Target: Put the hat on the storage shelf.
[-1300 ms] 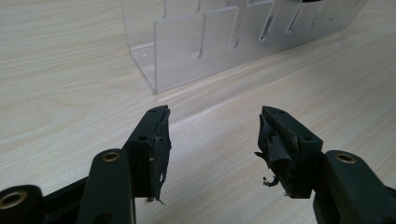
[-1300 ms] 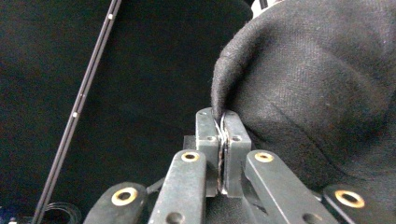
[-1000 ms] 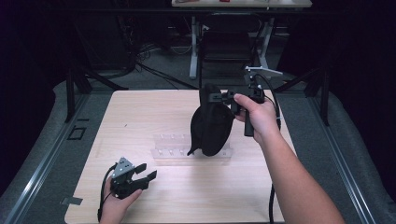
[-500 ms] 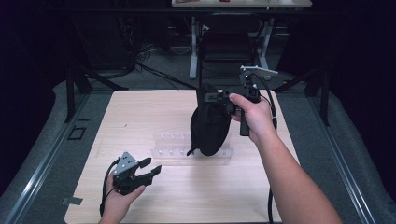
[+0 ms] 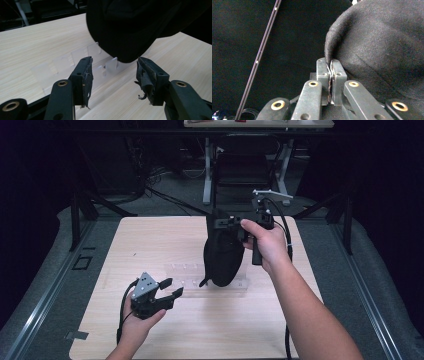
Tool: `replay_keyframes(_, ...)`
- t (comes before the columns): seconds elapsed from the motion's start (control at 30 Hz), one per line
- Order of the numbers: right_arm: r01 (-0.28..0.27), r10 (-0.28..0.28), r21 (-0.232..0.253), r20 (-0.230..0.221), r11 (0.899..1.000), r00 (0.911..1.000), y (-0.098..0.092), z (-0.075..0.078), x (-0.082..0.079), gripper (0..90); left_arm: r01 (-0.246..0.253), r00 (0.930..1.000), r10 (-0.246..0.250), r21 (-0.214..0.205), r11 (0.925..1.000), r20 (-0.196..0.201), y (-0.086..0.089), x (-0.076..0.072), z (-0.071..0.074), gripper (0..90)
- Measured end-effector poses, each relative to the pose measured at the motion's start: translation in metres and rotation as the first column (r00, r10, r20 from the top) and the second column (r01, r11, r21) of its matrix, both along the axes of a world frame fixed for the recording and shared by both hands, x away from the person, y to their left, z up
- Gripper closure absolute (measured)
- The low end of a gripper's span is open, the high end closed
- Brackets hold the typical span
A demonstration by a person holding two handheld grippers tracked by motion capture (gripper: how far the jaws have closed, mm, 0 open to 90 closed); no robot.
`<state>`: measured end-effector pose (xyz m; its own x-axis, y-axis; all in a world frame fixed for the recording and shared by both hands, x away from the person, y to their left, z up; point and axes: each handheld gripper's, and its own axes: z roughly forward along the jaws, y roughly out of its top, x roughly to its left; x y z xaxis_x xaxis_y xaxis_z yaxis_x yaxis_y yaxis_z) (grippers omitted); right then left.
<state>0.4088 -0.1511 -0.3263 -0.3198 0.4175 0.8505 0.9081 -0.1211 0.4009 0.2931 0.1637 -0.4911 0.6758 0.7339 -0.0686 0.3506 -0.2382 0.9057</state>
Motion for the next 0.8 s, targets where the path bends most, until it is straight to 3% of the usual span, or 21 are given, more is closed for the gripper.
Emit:
replay_keyframes(0.2, 0.001, -0.001, 0.004, 0.002, 1.000, 1.0000, 0.003, -0.001, -0.001, 87.7, 0.027, 0.9995, -0.027, 0.010, 0.9996, 0.017, -0.015, 0.002, 0.006, 47.3)
replay_keyframes(0.57, 0.002, -0.002, 0.009, 0.004, 1.000, 1.0000, 0.004, -0.001, 0.000, 87.7, 0.048, 0.9987, -0.048, -0.001, 0.9988, 0.016, -0.034, 0.004, 0.010, 53.0)
replay_keyframes(0.8, -0.003, 0.003, 0.015, 0.003, 1.000, 1.0000, 0.007, -0.002, 0.000, 87.6, 0.078, 0.9969, -0.078, 0.013, 0.9969, 0.009, -0.045, 0.005, 0.011, 58.2)
